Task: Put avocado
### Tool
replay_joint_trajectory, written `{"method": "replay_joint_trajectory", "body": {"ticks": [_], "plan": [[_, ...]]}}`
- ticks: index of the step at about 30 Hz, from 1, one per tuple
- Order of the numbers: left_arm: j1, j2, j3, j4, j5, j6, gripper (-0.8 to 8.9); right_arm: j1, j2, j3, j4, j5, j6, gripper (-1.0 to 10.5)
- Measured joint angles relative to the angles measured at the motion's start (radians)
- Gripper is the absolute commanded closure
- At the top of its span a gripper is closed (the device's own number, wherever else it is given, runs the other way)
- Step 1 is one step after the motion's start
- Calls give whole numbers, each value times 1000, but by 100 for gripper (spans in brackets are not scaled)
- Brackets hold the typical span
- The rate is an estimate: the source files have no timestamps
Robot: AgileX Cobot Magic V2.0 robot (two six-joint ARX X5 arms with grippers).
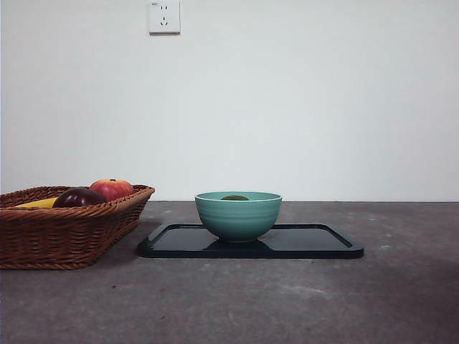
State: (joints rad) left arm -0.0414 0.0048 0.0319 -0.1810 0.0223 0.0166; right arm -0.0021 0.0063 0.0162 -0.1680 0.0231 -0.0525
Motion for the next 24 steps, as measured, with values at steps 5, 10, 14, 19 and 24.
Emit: {"method": "replay_joint_trajectory", "body": {"ticks": [5, 10, 14, 19, 24], "plan": [[0, 0, 0, 0, 0, 0, 795, 0, 0, 0, 0, 0, 50, 936], [0, 0, 0, 0, 0, 0, 795, -5, 0, 0, 2, 0, 61, 936], [0, 0, 0, 0, 0, 0, 795, -5, 0, 0, 4, 0, 61, 936], [0, 0, 0, 0, 0, 0, 795, -5, 0, 0, 4, 1, 61, 936], [0, 0, 0, 0, 0, 0, 795, -5, 0, 0, 4, 1, 61, 936]]}}
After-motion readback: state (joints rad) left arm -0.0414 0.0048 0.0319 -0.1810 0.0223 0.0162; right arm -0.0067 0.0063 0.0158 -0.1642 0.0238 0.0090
